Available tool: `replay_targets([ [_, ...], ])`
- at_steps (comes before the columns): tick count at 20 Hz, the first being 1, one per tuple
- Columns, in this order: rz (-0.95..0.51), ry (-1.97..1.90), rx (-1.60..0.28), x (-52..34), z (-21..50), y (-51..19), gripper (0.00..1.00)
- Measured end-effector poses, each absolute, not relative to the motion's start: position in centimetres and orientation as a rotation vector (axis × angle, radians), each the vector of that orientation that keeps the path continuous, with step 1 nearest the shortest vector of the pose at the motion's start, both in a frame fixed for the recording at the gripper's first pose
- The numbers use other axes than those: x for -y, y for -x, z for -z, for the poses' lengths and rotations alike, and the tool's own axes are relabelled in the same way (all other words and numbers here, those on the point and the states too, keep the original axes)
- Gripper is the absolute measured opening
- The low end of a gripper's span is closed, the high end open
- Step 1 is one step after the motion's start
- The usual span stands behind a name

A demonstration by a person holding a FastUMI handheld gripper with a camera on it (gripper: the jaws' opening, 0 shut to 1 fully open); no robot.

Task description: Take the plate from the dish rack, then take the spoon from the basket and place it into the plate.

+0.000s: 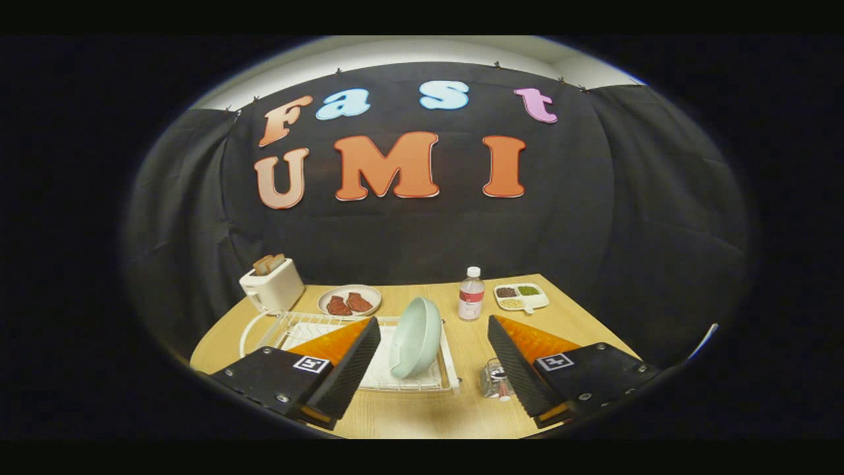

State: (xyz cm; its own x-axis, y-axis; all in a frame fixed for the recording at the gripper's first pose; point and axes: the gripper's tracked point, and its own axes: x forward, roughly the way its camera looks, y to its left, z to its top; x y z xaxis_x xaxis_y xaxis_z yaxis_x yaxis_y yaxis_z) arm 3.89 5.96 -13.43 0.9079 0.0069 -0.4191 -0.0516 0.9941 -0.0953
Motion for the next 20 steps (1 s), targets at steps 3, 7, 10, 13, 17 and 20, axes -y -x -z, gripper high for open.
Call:
replay_targets([
  [3,-0.03,0.113,-0.484,-6.0,16.0,-5.6,0.98],
  [7,-0.04,0.102,-0.55,-6.3,19.1,-7.2,0.96],
  [10,-0.059,0.084,-0.577,-6.6,20.8,-8.6,0.79],
  [13,-0.064,0.07,-0.615,-6.9,22.3,-9.9,0.76],
  [17,-0.061,0.097,-0.664,-7.4,24.5,-11.2,0.75],
  [20,-0.084,0.116,-0.707,-8.4,25.7,-11.4,0.69],
])
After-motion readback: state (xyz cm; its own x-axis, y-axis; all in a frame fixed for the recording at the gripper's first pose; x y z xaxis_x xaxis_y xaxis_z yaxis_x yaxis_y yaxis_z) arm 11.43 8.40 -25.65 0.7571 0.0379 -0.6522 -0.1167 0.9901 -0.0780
